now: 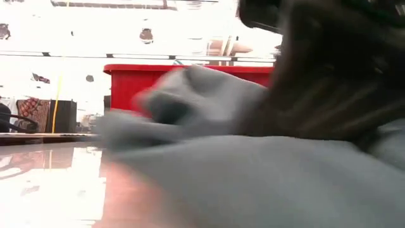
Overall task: Fold Laundry from Bin
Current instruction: Move the light blue pants to the right
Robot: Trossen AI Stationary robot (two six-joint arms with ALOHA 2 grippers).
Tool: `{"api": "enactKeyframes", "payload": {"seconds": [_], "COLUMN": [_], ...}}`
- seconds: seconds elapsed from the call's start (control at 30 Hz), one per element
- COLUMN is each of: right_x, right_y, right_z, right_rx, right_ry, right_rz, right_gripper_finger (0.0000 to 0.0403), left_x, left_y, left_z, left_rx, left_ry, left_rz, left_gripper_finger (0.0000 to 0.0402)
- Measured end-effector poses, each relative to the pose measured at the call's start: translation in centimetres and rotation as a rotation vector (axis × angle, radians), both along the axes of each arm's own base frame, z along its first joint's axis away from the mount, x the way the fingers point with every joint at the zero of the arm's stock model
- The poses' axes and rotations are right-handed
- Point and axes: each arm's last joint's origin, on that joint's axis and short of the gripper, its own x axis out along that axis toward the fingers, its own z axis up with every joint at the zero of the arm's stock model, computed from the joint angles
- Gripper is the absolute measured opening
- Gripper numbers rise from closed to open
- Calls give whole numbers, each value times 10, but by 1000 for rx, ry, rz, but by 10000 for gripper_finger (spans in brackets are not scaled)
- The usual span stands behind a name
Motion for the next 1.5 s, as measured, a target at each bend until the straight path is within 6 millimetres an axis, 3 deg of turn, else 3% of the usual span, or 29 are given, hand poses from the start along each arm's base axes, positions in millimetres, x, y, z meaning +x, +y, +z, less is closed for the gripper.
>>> {"api": "enactKeyframes", "payload": {"seconds": [0.13,0.43,0.6,0.7,0.87,0.97,1.03,1.2,1.33,1.5], "right_x": [-25,-92,-114,-118,-118,-125,-137,-170,-191,-191], "right_y": [-29,-125,-156,-160,-152,-151,-150,-143,-139,-131], "right_z": [7,20,26,41,95,127,138,130,105,84], "right_rx": [-76,-143,-122,-45,146,225,233,227,219,174], "right_ry": [48,152,153,120,-18,12,110,375,580,669], "right_rz": [19,160,263,316,341,240,150,-67,-289,-403], "right_gripper_finger": [14,15,15,15,15,15,15,15,15,15], "left_x": [1,10,14,17,31,47,59,89,110,136], "left_y": [1,12,20,27,40,45,48,50,49,48], "left_z": [0,5,6,7,3,-5,-11,-31,-52,-71], "left_rx": [-21,-85,-98,-92,-66,-53,-59,-93,-101,-131], "left_ry": [-3,-73,-113,-131,-126,-102,-90,-51,-30,-98], "left_rz": [40,208,331,394,444,410,359,186,112,22], "left_gripper_finger": [177,177,177,177,177,177,177,177,177,177]}}
